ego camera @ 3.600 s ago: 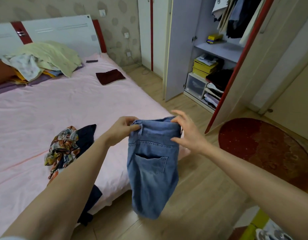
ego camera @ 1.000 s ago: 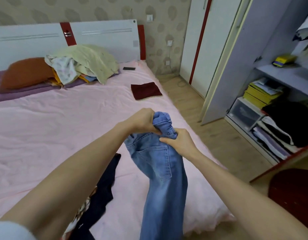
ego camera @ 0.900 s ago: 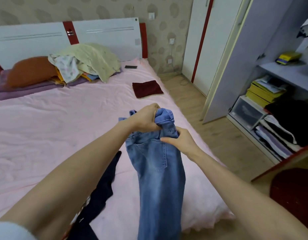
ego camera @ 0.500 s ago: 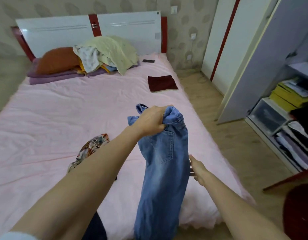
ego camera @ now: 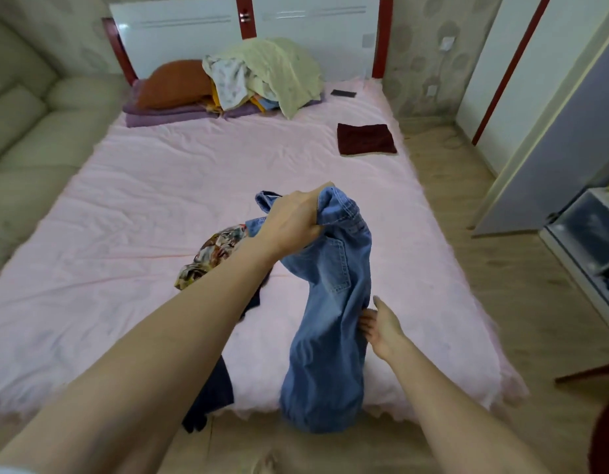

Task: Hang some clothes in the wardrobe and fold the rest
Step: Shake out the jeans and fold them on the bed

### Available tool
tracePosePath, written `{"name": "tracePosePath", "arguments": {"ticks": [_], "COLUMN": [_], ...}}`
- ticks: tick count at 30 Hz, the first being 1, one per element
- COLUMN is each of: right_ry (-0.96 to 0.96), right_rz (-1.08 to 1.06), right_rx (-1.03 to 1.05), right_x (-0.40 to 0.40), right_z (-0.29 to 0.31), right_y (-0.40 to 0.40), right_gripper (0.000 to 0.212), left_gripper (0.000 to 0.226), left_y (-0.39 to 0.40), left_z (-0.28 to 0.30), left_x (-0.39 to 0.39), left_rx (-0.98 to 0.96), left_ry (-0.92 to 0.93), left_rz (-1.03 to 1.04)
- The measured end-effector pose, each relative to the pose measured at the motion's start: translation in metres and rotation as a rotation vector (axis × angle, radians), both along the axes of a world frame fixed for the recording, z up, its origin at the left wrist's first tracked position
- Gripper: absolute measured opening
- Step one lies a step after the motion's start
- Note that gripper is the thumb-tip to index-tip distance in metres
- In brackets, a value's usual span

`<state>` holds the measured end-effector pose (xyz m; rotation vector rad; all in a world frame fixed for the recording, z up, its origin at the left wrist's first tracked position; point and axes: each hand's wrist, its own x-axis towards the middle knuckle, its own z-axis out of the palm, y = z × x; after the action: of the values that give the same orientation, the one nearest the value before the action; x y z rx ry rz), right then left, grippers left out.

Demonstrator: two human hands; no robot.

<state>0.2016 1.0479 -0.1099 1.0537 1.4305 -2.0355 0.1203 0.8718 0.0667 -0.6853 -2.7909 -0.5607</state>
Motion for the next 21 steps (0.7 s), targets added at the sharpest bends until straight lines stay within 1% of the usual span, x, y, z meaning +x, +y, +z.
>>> {"name": "tracePosePath", "arguments": {"ticks": [2,4,6,7,10,11,13,15,19,21], "right_ry": [0.046,0.073,0.072,0.070,0.070,0.078,0.074,0.095,0.090,0.084], "right_rz": [-0.076,-0.092,-0.107,-0.113,-0.162,-0.189,-0.218,-0.227,-0.249,-0.222], "right_rx": [-0.072,-0.052,-0.004,0.006,-0.010,-0.036,-0.101,-0.095,0.062,0.093], "right_x": [-0.002,0.001,0.010,0.013,0.021,0.024,0.038,0.055,0.088,0.114], "right_z": [0.002,0.007,0.014,0.013,0.011,0.010,0.017,0.025,0.032,0.037], "right_y": [-0.005,-0.013,-0.026,-0.029,-0.049,-0.057,-0.082,-0.102,-0.120,-0.119], "right_gripper": [0.029,0.020,0.020,0.023,0.044,0.046,0.040,0.032,0.025,0.027], "left_gripper": [0.027,0.023,0.023,0.024,0.028,0.027,0.025,0.026,0.035,0.037], "left_y": [-0.007,-0.020,-0.034,-0.037,-0.056,-0.064,-0.085,-0.109,-0.158,-0.179], "left_z": [-0.005,-0.006,-0.004,-0.002,0.009,0.012,0.017,0.018,0.011,0.003], "left_x": [0.009,0.022,0.039,0.045,0.073,0.084,0.109,0.131,0.163,0.175], "left_rx": [0.006,0.011,0.051,0.076,0.142,0.151,0.173,0.178,0.067,0.018], "left_ry": [-0.020,-0.024,-0.030,-0.038,-0.028,-0.021,-0.024,-0.022,-0.043,-0.114], "left_rz": [0.034,0.068,0.064,0.048,-0.014,-0.029,-0.029,0.030,0.203,0.307]}}
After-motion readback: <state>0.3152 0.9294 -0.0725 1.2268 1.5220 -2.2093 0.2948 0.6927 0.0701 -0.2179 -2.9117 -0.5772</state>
